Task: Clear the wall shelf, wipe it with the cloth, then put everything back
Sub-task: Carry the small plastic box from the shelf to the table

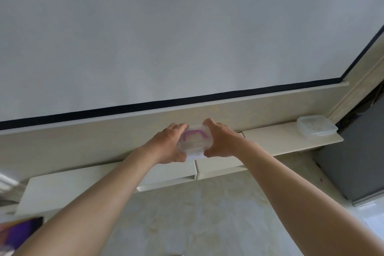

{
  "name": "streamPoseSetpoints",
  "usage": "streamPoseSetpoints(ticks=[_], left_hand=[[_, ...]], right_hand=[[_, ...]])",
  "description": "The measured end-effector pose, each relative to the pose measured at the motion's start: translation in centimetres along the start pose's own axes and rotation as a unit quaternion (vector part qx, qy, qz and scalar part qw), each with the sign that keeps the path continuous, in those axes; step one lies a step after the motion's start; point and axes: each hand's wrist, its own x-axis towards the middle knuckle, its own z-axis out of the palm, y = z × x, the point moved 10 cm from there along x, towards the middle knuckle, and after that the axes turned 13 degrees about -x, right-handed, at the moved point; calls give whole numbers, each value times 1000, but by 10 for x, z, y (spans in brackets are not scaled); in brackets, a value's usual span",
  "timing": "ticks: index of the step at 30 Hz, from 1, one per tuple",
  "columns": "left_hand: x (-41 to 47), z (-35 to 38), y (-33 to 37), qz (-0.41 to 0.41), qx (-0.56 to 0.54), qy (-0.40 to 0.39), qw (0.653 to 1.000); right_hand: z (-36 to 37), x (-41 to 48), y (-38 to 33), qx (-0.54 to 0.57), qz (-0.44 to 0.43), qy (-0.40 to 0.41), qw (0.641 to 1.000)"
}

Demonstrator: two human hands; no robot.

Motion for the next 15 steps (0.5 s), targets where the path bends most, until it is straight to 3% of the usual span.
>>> streamPoseSetpoints(ticks=[15], left_hand=[[-164,21,-73,-116,-10,34,993]], right_hand=[[93,-56,-119,3,-111,-59,992]])
